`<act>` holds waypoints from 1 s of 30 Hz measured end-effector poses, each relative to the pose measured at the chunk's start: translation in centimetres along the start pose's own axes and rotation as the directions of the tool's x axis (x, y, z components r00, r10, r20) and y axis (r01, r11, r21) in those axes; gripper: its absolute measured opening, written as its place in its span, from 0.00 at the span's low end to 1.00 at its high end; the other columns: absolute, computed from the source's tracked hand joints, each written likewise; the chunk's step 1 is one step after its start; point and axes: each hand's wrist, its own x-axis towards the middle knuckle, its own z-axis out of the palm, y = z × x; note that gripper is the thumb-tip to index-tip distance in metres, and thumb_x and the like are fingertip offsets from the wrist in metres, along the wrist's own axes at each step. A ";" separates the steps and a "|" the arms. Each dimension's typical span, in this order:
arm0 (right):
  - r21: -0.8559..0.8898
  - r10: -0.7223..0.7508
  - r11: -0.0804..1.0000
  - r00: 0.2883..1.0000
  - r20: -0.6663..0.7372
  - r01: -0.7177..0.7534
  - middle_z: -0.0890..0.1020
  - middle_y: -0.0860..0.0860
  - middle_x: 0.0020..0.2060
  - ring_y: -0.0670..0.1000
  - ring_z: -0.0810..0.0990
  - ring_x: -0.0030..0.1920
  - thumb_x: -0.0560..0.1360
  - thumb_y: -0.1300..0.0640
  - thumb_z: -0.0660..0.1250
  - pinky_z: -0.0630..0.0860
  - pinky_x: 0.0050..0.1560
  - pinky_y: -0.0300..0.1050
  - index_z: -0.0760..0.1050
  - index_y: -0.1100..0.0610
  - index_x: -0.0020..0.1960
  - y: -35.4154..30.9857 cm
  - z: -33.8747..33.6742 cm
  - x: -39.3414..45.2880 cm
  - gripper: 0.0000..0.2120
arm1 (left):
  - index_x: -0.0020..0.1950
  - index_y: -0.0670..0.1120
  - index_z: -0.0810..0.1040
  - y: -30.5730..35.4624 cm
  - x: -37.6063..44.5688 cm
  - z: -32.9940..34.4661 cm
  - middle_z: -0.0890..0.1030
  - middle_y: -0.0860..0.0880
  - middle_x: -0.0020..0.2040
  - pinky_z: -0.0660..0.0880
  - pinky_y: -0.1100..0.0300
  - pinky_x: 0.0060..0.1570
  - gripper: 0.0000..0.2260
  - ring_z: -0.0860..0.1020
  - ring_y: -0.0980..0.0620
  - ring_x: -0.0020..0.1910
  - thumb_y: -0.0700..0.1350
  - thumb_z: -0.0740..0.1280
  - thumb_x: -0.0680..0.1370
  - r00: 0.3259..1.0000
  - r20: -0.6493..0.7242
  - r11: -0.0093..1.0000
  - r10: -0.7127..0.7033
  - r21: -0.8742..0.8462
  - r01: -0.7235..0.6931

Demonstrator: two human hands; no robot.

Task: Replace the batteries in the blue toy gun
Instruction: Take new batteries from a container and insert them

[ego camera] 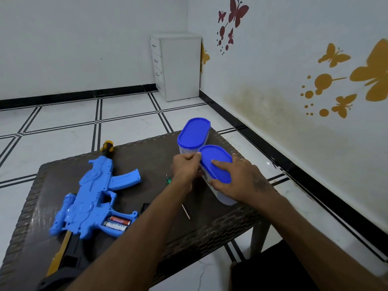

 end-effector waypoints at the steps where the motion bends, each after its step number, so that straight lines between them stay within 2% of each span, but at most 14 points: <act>1: -0.010 -0.001 1.000 1.000 0.002 0.001 0.64 0.60 0.74 0.59 0.66 0.72 0.75 0.32 0.60 0.69 0.70 0.57 0.59 0.41 0.77 -0.1 0.1 0.1 0.33 | 0.51 0.40 0.83 0.1 0.2 0.0 0.83 0.44 0.46 0.83 0.51 0.43 0.07 0.83 0.45 0.45 0.43 0.68 0.78 1.000 -0.009 1.000 0.004 0.003 -0.004; 5: -0.029 -0.004 1.000 1.000 -0.010 0.004 0.60 0.60 0.77 0.59 0.63 0.74 0.76 0.32 0.57 0.66 0.72 0.57 0.56 0.40 0.78 0.1 0.6 -0.2 0.32 | 0.54 0.40 0.82 0.1 0.8 -0.1 0.83 0.44 0.47 0.83 0.50 0.45 0.08 0.83 0.46 0.45 0.41 0.70 0.76 0.999 0.002 0.999 -0.042 -0.001 0.042; 7: -0.051 -0.021 0.998 1.000 0.004 0.021 0.52 0.60 0.79 0.60 0.56 0.77 0.77 0.31 0.51 0.62 0.74 0.59 0.50 0.39 0.79 0.2 1.2 -0.8 0.33 | 0.54 0.40 0.82 0.0 1.3 -0.3 0.83 0.43 0.47 0.83 0.50 0.44 0.08 0.84 0.47 0.45 0.40 0.71 0.75 0.997 0.010 0.997 -0.079 -0.002 0.079; 10: -0.070 -0.030 0.997 0.999 0.034 0.032 0.43 0.59 0.80 0.60 0.47 0.79 0.80 0.33 0.47 0.56 0.76 0.60 0.43 0.40 0.80 0.1 1.6 -1.3 0.32 | 0.52 0.39 0.82 0.4 1.5 -0.4 0.83 0.43 0.47 0.83 0.55 0.39 0.07 0.84 0.48 0.43 0.39 0.72 0.75 0.992 0.016 0.992 -0.128 -0.014 0.128; 12: -0.071 -0.033 0.997 0.999 0.038 0.035 0.43 0.59 0.79 0.60 0.46 0.79 0.80 0.33 0.46 0.57 0.75 0.60 0.42 0.40 0.80 0.0 1.6 -1.3 0.32 | 0.51 0.39 0.82 0.7 1.5 -0.4 0.83 0.43 0.46 0.82 0.58 0.35 0.06 0.83 0.49 0.41 0.38 0.72 0.75 0.987 0.014 0.986 -0.161 -0.027 0.162; 15: -0.061 -0.024 0.998 1.000 0.004 0.024 0.44 0.59 0.80 0.60 0.47 0.79 0.79 0.33 0.44 0.59 0.75 0.61 0.43 0.40 0.80 -0.1 1.8 -1.3 0.31 | 0.50 0.40 0.82 0.9 1.6 -0.5 0.83 0.44 0.43 0.82 0.59 0.34 0.05 0.82 0.51 0.38 0.38 0.72 0.75 0.981 0.022 0.979 -0.194 -0.056 0.195; 20: -0.105 0.003 0.994 0.995 -0.096 -0.013 0.49 0.59 0.79 0.59 0.53 0.78 0.74 0.32 0.34 0.63 0.71 0.59 0.46 0.40 0.79 -0.6 2.8 -1.5 0.35 | 0.49 0.41 0.82 0.6 1.8 -0.8 0.84 0.44 0.42 0.82 0.59 0.34 0.05 0.83 0.51 0.37 0.38 0.72 0.74 0.969 0.036 0.966 -0.243 -0.078 0.245; 23: -0.131 0.019 0.991 0.992 -0.125 -0.035 0.52 0.60 0.79 0.60 0.56 0.77 0.75 0.34 0.36 0.64 0.69 0.59 0.49 0.40 0.79 -0.7 3.1 -1.5 0.33 | 0.48 0.41 0.82 0.5 1.8 -0.7 0.84 0.44 0.42 0.82 0.59 0.34 0.04 0.82 0.51 0.36 0.38 0.72 0.74 0.968 0.040 0.964 -0.247 -0.088 0.250; 26: -0.116 0.005 0.993 0.996 -0.091 -0.016 0.51 0.60 0.79 0.60 0.55 0.77 0.77 0.33 0.40 0.63 0.70 0.60 0.49 0.41 0.79 -0.6 2.9 -1.6 0.32 | 0.49 0.39 0.82 0.9 1.6 -0.5 0.83 0.44 0.41 0.81 0.60 0.32 0.04 0.82 0.51 0.36 0.37 0.71 0.75 0.974 0.025 0.971 -0.227 -0.076 0.228; 28: -0.041 0.002 0.999 0.998 -0.057 -0.004 0.49 0.59 0.80 0.59 0.52 0.78 0.80 0.34 0.45 0.59 0.73 0.61 0.48 0.42 0.80 -0.4 2.6 -1.7 0.31 | 0.48 0.38 0.80 1.0 1.4 -0.2 0.82 0.45 0.40 0.80 0.61 0.29 0.03 0.81 0.51 0.36 0.35 0.70 0.76 0.981 0.024 0.979 -0.191 -0.064 0.192; 30: 0.132 0.027 0.991 0.999 -0.028 -0.023 0.48 0.56 0.80 0.58 0.49 0.79 0.82 0.38 0.47 0.54 0.76 0.60 0.47 0.46 0.81 -0.3 2.1 -1.7 0.29 | 0.49 0.36 0.80 0.9 1.4 0.0 0.82 0.43 0.42 0.79 0.60 0.30 0.03 0.82 0.49 0.39 0.35 0.69 0.76 0.988 0.010 0.987 -0.153 -0.046 0.153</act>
